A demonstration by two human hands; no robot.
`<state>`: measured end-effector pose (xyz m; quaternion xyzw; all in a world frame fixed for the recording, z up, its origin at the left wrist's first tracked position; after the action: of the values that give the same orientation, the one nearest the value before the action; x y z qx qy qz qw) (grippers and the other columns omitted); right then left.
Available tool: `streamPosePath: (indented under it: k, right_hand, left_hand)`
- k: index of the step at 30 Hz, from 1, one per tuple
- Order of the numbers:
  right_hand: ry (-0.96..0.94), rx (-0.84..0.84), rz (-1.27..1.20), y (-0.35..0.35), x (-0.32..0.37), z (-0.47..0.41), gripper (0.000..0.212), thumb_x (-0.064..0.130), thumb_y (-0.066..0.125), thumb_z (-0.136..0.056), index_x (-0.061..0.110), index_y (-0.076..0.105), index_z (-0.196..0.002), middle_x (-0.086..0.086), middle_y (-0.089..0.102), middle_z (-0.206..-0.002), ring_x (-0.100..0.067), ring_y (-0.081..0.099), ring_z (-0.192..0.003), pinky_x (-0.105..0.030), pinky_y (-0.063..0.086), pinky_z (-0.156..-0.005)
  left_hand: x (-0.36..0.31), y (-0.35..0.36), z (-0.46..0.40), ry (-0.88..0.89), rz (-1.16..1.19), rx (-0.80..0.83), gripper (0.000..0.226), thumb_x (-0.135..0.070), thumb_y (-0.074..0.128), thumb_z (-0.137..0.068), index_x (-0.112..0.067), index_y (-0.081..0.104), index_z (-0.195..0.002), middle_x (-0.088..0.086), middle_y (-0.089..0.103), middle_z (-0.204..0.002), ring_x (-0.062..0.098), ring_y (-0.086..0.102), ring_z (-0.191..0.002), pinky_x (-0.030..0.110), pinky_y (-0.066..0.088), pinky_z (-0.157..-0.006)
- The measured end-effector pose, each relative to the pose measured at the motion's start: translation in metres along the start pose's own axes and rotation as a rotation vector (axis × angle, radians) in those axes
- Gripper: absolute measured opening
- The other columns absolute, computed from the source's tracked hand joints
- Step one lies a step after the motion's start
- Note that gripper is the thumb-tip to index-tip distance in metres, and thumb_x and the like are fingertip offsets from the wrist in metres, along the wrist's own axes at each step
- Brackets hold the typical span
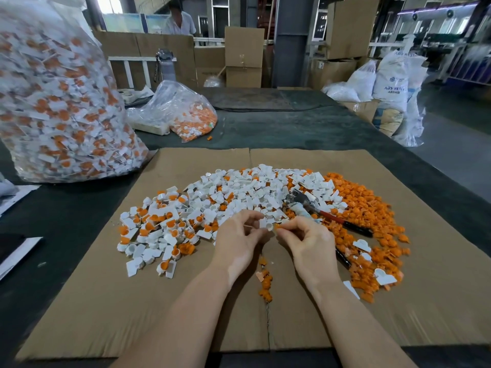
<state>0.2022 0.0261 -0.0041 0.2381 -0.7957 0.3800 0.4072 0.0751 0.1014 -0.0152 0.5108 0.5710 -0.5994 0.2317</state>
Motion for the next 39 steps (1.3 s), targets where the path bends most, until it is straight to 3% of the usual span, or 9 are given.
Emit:
streamPosePath:
  k: [4, 8, 12, 20, 25, 28, 33, 36, 39]
  right_hand:
    - [0.052, 0.031, -0.064, 0.002, -0.003, 0.0, 0.015, 0.008, 0.064, -0.086, 0.021, 0.068, -0.084, 0.007, 0.068, -0.075, -0.007, 0.067, -0.073, -0.025, 0.056, -0.07]
    - [0.008, 0.032, 0.029, 0.002, 0.0, -0.001, 0.005, 0.014, 0.065, -0.086, 0.018, 0.067, -0.083, 0.011, 0.065, -0.076, -0.004, 0.061, -0.074, -0.023, 0.052, -0.068]
    - [-0.052, 0.012, 0.167, 0.003, 0.001, 0.001, 0.008, 0.019, 0.065, -0.087, 0.013, 0.064, -0.083, 0.006, 0.062, -0.074, -0.012, 0.057, -0.073, -0.033, 0.049, -0.066]
    - [-0.176, 0.029, 0.349, 0.008, 0.008, 0.004, 0.02, 0.02, 0.063, -0.087, 0.014, 0.053, -0.071, 0.005, 0.053, -0.067, -0.011, 0.047, -0.063, -0.02, 0.032, -0.054]
    - [-0.166, 0.103, 0.36, 0.011, 0.005, 0.005, 0.022, 0.018, 0.061, -0.088, 0.015, 0.049, -0.07, 0.005, 0.05, -0.066, -0.012, 0.045, -0.062, -0.022, 0.033, -0.056]
    - [-0.171, 0.098, 0.324, 0.01, 0.006, 0.004, 0.02, 0.019, 0.064, -0.087, 0.016, 0.053, -0.071, 0.006, 0.053, -0.067, -0.01, 0.048, -0.064, -0.022, 0.036, -0.057]
    - [-0.137, 0.059, 0.176, 0.006, 0.007, 0.003, 0.009, 0.023, 0.072, -0.08, 0.019, 0.063, -0.08, 0.008, 0.061, -0.073, -0.006, 0.055, -0.07, -0.018, 0.045, -0.061]
    - [-0.15, 0.039, 0.137, 0.005, 0.008, 0.003, 0.017, 0.018, 0.074, -0.078, 0.02, 0.064, -0.091, 0.01, 0.058, -0.079, -0.002, 0.054, -0.074, -0.012, 0.044, -0.064]
    - [-0.203, 0.059, 0.146, 0.005, 0.013, 0.004, 0.028, 0.011, 0.073, -0.079, 0.017, 0.067, -0.105, 0.014, 0.055, -0.082, -0.002, 0.053, -0.076, -0.014, 0.046, -0.07]
  left_hand:
    - [0.0, -0.002, -0.001, -0.012, 0.022, 0.01, 0.015, -0.018, 0.067, -0.086, -0.018, 0.063, -0.1, -0.009, 0.061, -0.078, -0.002, 0.06, -0.068, 0.005, 0.044, -0.063]
    - [-0.001, 0.003, 0.002, -0.043, 0.17, 0.09, 0.008, -0.012, 0.062, -0.089, -0.015, 0.059, -0.097, -0.003, 0.067, -0.071, 0.01, 0.07, -0.069, 0.026, 0.056, -0.072]
    - [-0.003, 0.005, 0.003, -0.034, 0.176, 0.124, 0.008, -0.014, 0.059, -0.092, -0.011, 0.06, -0.099, 0.003, 0.071, -0.075, 0.008, 0.069, -0.069, 0.022, 0.054, -0.067]
    - [-0.002, 0.003, 0.007, -0.049, 0.213, 0.116, 0.005, -0.01, 0.061, -0.09, -0.009, 0.061, -0.095, 0.006, 0.071, -0.074, 0.006, 0.067, -0.062, 0.015, 0.051, -0.058]
    - [-0.002, 0.003, 0.008, -0.023, 0.101, 0.128, 0.003, -0.014, 0.061, -0.09, -0.015, 0.061, -0.093, 0.004, 0.07, -0.073, 0.01, 0.067, -0.068, 0.028, 0.055, -0.072]
    - [-0.003, 0.002, 0.007, -0.015, 0.085, 0.1, 0.004, -0.016, 0.059, -0.092, -0.019, 0.061, -0.092, 0.0, 0.069, -0.072, 0.008, 0.066, -0.069, 0.027, 0.053, -0.073]
    - [-0.003, 0.0, 0.005, -0.054, 0.141, 0.042, 0.012, -0.015, 0.053, -0.095, -0.015, 0.062, -0.103, 0.003, 0.065, -0.074, 0.015, 0.063, -0.072, 0.035, 0.052, -0.077]
    - [-0.003, -0.001, 0.005, -0.047, 0.15, 0.051, 0.014, -0.013, 0.053, -0.095, -0.01, 0.063, -0.105, 0.006, 0.065, -0.073, 0.019, 0.065, -0.073, 0.041, 0.053, -0.08]
    - [-0.005, -0.001, 0.005, -0.024, 0.125, 0.065, 0.014, -0.014, 0.053, -0.095, -0.012, 0.064, -0.103, 0.005, 0.066, -0.071, 0.016, 0.065, -0.071, 0.042, 0.054, -0.08]
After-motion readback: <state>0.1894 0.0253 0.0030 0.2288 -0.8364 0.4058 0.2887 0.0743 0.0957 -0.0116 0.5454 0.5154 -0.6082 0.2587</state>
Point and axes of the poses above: each hand's wrist, its own z-axis away from the middle knuckle, its own y-axis out of the palm, x = y × z, the point moved 5 cm from there along -z, towards the middle knuckle
